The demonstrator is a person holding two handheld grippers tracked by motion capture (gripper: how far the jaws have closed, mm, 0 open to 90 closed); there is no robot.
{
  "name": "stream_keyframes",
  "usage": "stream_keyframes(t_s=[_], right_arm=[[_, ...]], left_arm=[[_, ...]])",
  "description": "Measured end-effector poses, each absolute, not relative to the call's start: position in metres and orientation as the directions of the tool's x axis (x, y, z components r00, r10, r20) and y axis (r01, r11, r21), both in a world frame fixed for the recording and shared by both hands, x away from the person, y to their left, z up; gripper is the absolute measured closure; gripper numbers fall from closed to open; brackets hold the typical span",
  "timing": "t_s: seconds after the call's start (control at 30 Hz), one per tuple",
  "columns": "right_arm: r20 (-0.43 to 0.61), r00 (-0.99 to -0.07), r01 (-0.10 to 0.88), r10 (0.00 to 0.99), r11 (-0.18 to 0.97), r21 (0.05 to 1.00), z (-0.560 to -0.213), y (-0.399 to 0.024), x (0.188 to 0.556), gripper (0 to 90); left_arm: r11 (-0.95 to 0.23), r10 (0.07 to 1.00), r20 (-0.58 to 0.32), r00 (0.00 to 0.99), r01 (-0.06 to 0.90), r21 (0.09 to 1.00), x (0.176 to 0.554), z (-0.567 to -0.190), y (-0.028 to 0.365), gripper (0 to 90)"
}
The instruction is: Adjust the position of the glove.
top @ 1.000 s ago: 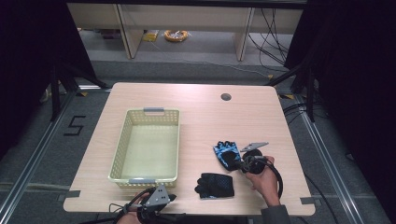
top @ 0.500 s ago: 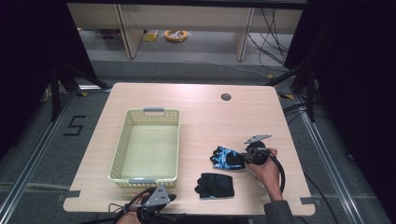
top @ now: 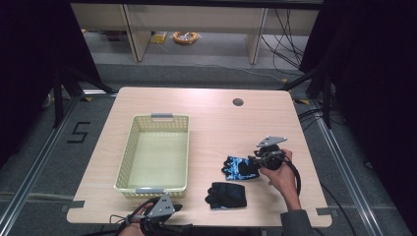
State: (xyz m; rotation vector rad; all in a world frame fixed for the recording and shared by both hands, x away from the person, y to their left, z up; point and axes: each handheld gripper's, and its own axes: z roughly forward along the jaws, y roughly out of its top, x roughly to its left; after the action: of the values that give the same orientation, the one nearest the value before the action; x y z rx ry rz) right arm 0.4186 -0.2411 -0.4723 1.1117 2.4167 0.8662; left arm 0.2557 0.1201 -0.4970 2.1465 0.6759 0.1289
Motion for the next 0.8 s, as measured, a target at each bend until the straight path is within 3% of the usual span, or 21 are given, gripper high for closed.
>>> stream_keyframes(t_s=[0.17,0.47,0.8], right_arm=[[-0.050,-0.657,0.564,0.752,0.535,0.629,-0.479,-0.230,0.422,57.2],[-0.015,-0.683,0.589,0.731,0.562,0.580,-0.494,-0.228,0.439,58.7],[0.023,-0.704,0.566,0.710,0.540,0.623,-0.497,-0.231,0.437,88.5]], left_arm=[[-0.462,0.530,-0.171,0.830,0.452,0.763,0.253,-0.498,0.122,30.4],[-0.466,0.530,-0.153,0.834,0.437,0.770,0.254,-0.498,0.127,29.8],[-0.472,0.535,-0.164,0.829,0.454,0.755,0.255,-0.501,0.127,30.2]])
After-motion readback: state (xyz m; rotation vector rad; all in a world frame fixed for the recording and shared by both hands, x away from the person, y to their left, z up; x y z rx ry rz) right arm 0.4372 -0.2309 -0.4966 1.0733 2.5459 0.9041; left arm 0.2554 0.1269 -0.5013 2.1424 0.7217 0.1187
